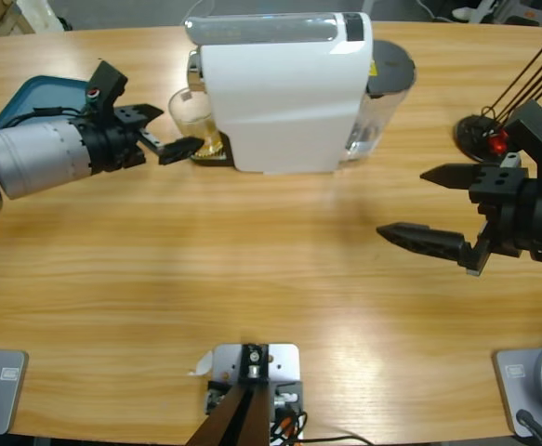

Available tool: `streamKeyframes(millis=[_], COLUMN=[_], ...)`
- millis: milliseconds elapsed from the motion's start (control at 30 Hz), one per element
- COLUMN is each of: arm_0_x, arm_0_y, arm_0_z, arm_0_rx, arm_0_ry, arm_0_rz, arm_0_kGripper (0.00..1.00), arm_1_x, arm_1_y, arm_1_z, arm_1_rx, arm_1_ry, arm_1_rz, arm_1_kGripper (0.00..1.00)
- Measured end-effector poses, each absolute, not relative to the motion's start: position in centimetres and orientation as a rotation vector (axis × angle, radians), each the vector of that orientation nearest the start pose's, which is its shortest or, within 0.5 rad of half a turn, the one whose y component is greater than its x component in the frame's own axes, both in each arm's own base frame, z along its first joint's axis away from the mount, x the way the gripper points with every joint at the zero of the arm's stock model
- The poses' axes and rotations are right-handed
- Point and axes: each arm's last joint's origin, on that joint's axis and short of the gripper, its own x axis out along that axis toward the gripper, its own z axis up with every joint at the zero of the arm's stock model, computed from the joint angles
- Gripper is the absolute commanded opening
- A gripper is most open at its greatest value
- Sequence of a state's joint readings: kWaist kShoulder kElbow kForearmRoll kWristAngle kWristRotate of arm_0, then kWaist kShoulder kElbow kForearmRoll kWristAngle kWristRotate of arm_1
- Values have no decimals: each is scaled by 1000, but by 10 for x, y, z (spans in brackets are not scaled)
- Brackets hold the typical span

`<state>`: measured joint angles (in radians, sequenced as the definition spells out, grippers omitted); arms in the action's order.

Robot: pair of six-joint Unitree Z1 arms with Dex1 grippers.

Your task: Pour coffee

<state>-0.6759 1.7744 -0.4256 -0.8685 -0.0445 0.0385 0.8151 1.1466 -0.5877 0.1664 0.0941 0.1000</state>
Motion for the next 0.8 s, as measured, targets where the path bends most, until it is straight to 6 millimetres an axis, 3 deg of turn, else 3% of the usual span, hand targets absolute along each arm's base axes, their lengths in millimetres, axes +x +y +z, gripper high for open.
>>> streamKeyframes(millis=[800], arm_0_x=[234], arm_0_y=[-168], arm_0_z=[168], arm_0_rx=[121], arm_0_ry=[454], arm_0_rz=[-764], arm_0_kGripper=[941], arm_1_x=[107], arm_1_y=[120], arm_1_z=[275], arm_1_rx=[-178], arm_1_ry=[754], arm_1_rz=[831], arm_1_kGripper=[1000])
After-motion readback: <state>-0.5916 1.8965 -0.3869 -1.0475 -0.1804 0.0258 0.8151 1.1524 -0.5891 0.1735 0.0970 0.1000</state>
